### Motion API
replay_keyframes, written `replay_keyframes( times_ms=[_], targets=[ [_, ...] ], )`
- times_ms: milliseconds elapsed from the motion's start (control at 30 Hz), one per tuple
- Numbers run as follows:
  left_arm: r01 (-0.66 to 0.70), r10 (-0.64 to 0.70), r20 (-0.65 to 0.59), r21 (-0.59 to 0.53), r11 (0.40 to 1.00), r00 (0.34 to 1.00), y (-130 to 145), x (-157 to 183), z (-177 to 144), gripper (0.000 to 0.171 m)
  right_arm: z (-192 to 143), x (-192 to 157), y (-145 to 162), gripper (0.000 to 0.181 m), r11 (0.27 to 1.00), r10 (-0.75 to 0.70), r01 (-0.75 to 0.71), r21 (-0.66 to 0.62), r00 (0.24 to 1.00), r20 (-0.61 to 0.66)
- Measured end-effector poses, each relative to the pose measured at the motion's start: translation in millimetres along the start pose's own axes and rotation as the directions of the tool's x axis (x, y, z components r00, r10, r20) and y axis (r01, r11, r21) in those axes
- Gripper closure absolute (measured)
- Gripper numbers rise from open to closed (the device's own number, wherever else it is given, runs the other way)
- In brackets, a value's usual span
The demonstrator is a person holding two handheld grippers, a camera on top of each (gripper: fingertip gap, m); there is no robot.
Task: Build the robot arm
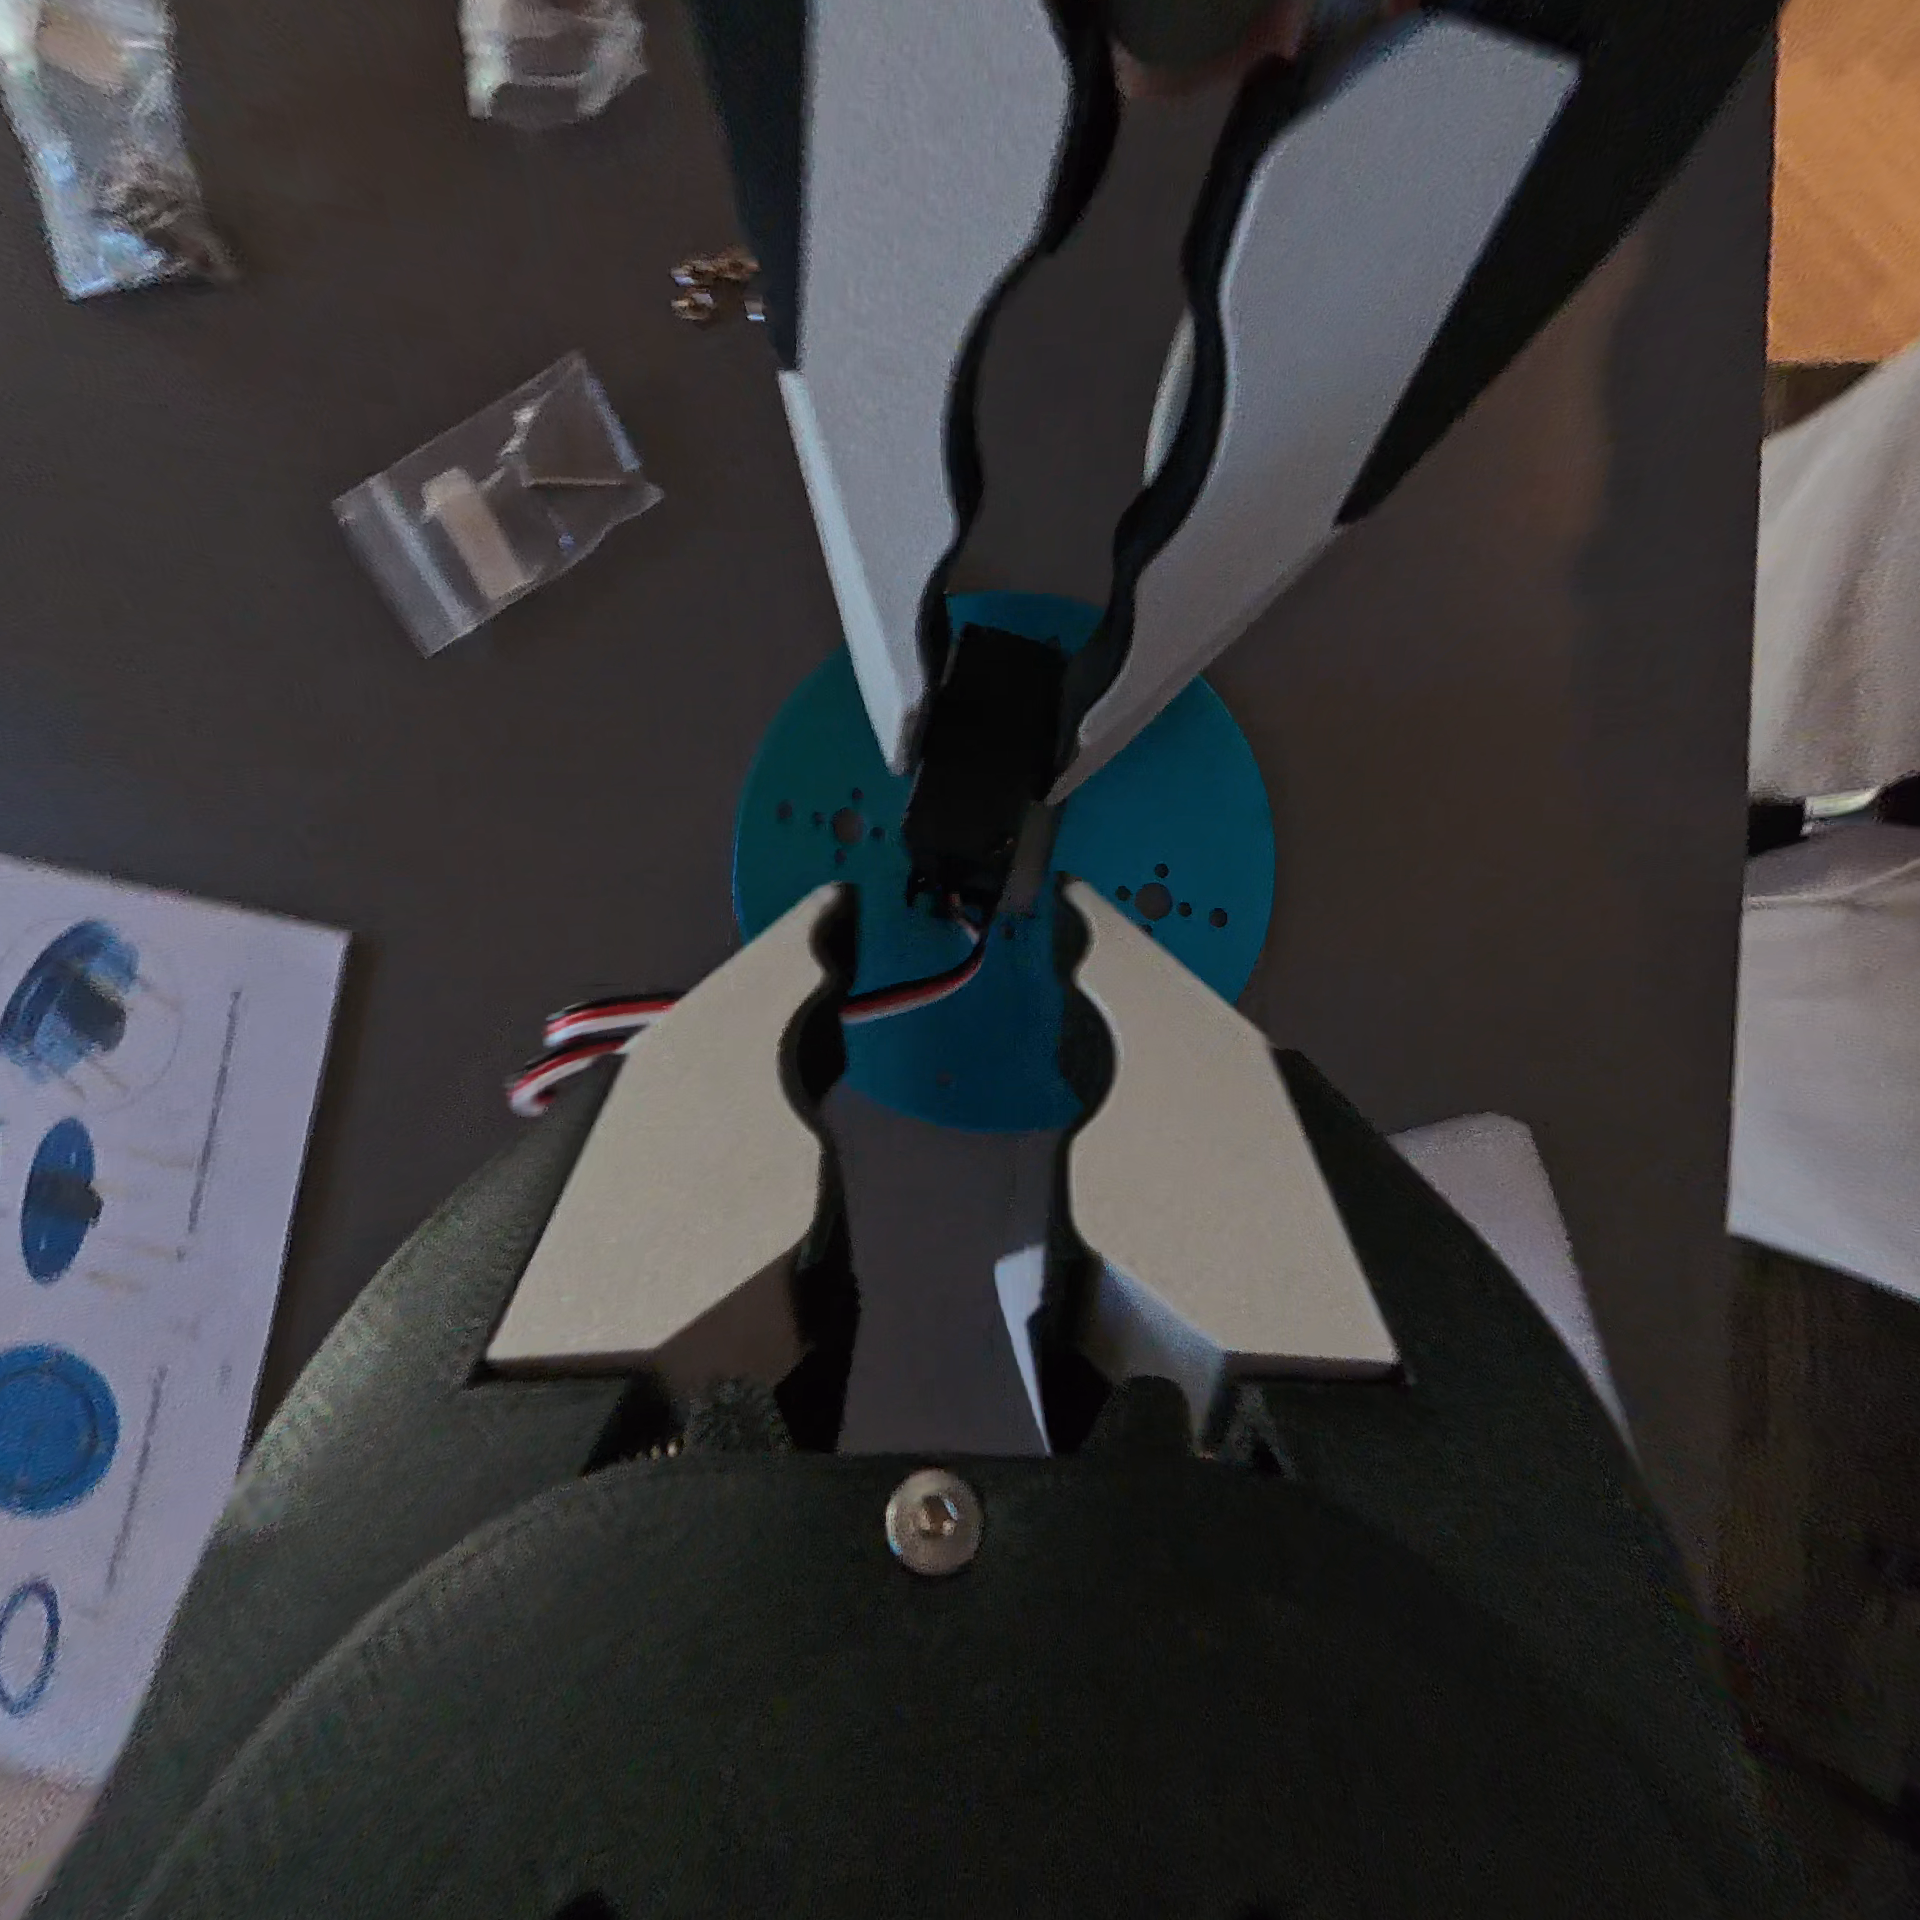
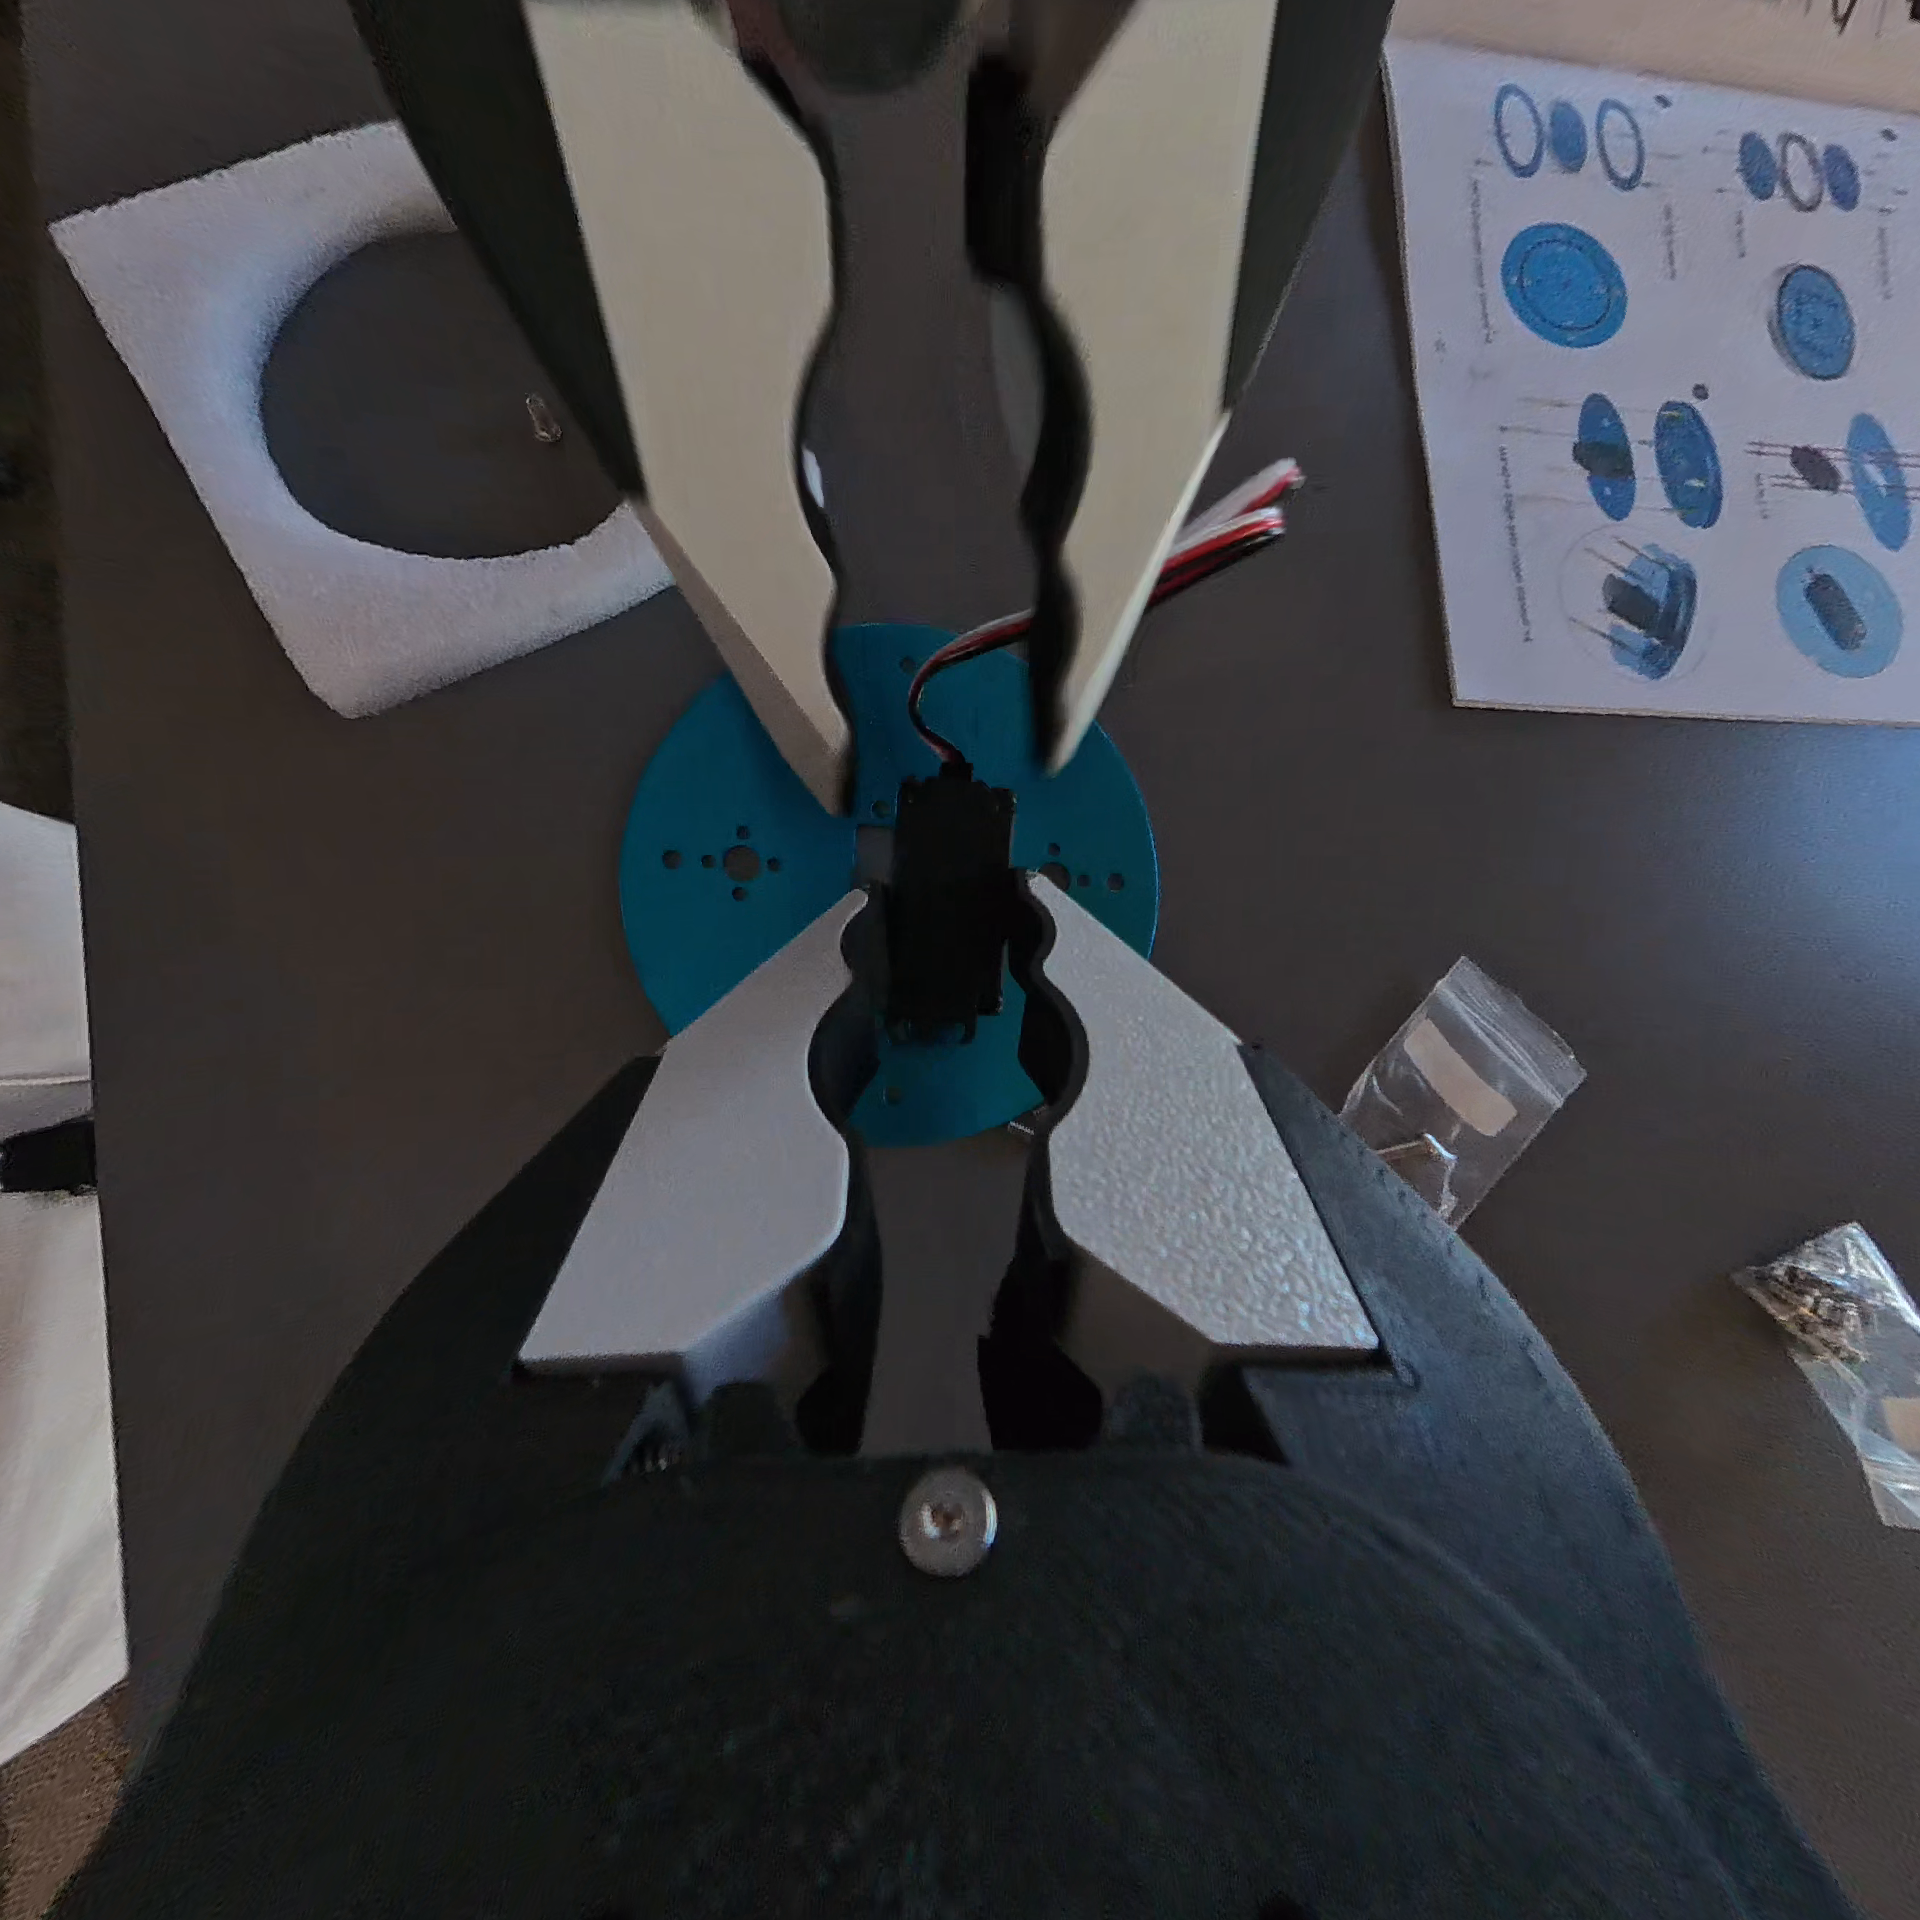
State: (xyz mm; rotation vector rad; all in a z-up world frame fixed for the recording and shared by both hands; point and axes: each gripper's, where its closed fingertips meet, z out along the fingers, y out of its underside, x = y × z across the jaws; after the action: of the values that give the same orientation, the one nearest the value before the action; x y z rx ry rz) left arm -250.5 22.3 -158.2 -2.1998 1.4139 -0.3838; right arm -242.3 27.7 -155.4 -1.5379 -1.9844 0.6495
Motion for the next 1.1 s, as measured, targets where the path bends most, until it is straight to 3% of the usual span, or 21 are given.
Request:
replay_keyframes(
  times_ms=[33, 100, 167, 233, 300, 333, 433, 533, 700, 867, 900, 933, 1000, 1100],
  targets=[
    [0.068, -0.069, 0.028, 0.031, 0.997, 0.997, -2, -4, -11, 0.126, 0, 0, 0, 0.16, 1.0, 0.012, -0.012, 0.001, 1.0, 0.01],
    [0.298, -0.315, 0.063, 0.188, 0.936, 0.947, -6, -15, -41, 0.144, -1, 1, 1, 0.16, 1.0, 0.025, -0.025, 0.015, 0.999, 0.031],
    [0.61, -0.624, -0.027, 0.246, 0.753, 0.781, 8, -13, -58, 0.154, -2, 1, 2, 0.16, 0.998, 0.047, -0.049, 0.039, 0.998, 0.049],
    [0.814, -0.787, -0.216, 0.223, 0.536, 0.578, 11, 10, -60, 0.158, -2, 1, 3, 0.16, 0.996, 0.059, -0.063, 0.06, 0.995, 0.076],
    [0.897, -0.817, -0.378, 0.258, 0.359, 0.436, -4, 35, -56, 0.16, -3, 0, 4, 0.16, 0.996, 0.066, -0.072, 0.048, 0.991, 0.114],
    [0.909, -0.83, -0.39, 0.285, 0.302, 0.398, -6, 43, -49, 0.16, -3, -2, 5, 0.16, 0.997, 0.063, -0.068, 0.033, 0.989, 0.135],
    [0.924, -0.869, -0.385, 0.338, 0.18, 0.31, -15, 67, -29, 0.149, -4, -6, 8, 0.16, 0.997, 0.069, -0.063, -0.035, 0.978, 0.199],
    [0.895, -0.862, -0.41, 0.433, 0.105, 0.299, -36, 95, -18, 0.151, -5, -14, 8, 0.159, 0.995, 0.078, -0.058, -0.078, 0.956, 0.282],
    [0.815, -0.884, -0.353, 0.578, 0.051, 0.306, -49, 142, 4, 0.147, -11, -35, 11, 0.159, 0.994, 0.086, -0.05, -0.097, 0.907, 0.412],
    [0.744, -0.929, -0.276, 0.668, -0.001, 0.247, -38, 147, 19, 0.147, -20, -47, 19, 0.16, 0.993, 0.058, -0.001, -0.118, 0.875, 0.482],
    [0.728, -0.93, -0.256, 0.686, 0.017, 0.263, -40, 145, 18, 0.148, -20, -47, 20, 0.159, 0.992, 0.053, 0.008, -0.123, 0.874, 0.483],
    [0.715, -0.942, -0.189, 0.696, 0.07, 0.277, -37, 143, 19, 0.148, -21, -47, 20, 0.16, 0.992, 0.049, 0.011, -0.122, 0.874, 0.483],
    [0.67, -0.936, -0.011, 0.701, 0.243, 0.351, -34, 137, 15, 0.147, -20, -46, 20, 0.16, 0.993, 0.06, 0.0, -0.121, 0.869, 0.491],
    [0.546, -0.792, 0.343, 0.584, 0.601, 0.505, -30, 120, -1, 0.144, -20, -44, 20, 0.16, 0.99, 0.089, -0.019, -0.138, 0.852, 0.517]
  ],
)
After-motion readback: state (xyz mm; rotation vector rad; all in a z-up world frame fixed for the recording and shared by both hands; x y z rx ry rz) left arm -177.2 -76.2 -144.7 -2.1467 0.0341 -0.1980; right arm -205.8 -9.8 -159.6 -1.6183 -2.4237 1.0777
